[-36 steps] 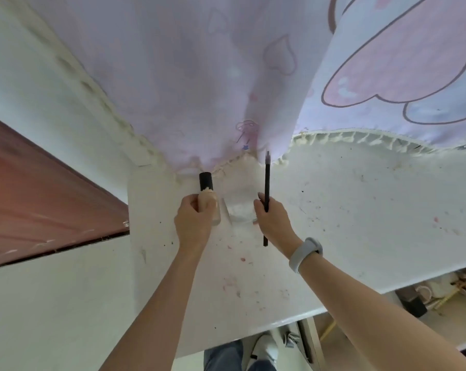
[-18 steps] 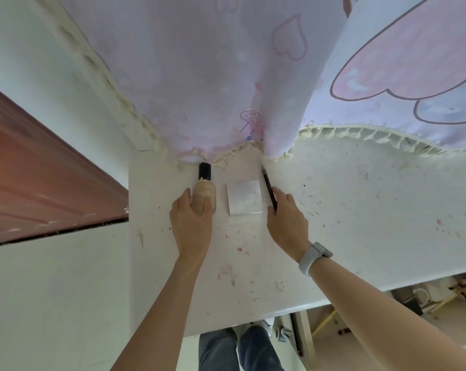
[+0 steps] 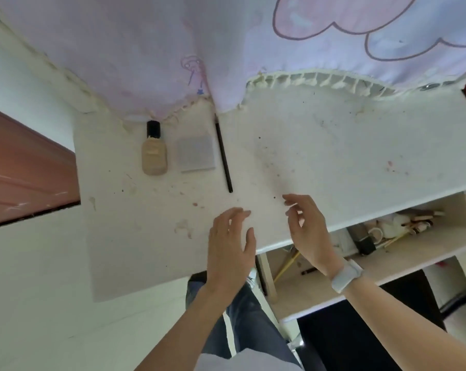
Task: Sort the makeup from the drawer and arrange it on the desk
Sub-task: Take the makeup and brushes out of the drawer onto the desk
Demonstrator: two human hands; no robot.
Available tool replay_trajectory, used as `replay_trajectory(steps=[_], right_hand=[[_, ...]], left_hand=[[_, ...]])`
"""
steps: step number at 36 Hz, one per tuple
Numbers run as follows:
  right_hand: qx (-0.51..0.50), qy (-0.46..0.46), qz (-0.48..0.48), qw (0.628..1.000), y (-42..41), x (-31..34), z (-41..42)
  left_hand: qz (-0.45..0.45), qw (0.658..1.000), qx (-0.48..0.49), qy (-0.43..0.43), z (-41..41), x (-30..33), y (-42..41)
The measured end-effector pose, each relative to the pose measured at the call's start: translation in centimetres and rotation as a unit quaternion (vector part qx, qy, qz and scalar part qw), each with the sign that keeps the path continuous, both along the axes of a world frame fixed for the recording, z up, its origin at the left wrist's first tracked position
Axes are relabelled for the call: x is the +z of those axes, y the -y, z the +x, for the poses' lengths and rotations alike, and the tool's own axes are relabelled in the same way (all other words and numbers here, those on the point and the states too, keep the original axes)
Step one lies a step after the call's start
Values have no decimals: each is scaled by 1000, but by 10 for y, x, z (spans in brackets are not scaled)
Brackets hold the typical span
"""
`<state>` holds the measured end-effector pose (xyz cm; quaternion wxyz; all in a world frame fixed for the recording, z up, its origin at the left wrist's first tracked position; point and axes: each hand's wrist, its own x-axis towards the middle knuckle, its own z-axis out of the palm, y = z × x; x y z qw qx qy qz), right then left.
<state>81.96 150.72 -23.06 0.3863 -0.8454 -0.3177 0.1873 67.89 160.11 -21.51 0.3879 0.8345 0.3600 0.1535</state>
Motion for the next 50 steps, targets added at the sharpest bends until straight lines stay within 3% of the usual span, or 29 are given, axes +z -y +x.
replay_trajectory(steps=[4,8,13,16,22,28,39,50], right_hand=[[-62,-43,-40,996,51,-9,4],[-75,-50,-185,979,119,-35,21],[44,-21,-371,927,151,-68,44],[126,-3,-428,895,150,-82,53],[275,7,-443,853,147,-103,46],[315,14,-512,799,144,-116,47],[329,48,-501,799,135,-107,42],[353,-63,-461,812,148,-72,68]], left_hand=[[-43,992,-115,-9,0,-14,30],[-107,961,-222,-124,12,-48,75],[-105,935,-240,-238,34,-89,104],[-79,929,-224,-285,49,-109,112],[-5,921,-193,-340,56,-130,125],[0,916,-203,-345,62,-138,126],[35,918,-250,-304,66,-119,113],[142,910,-316,-228,88,-123,113]])
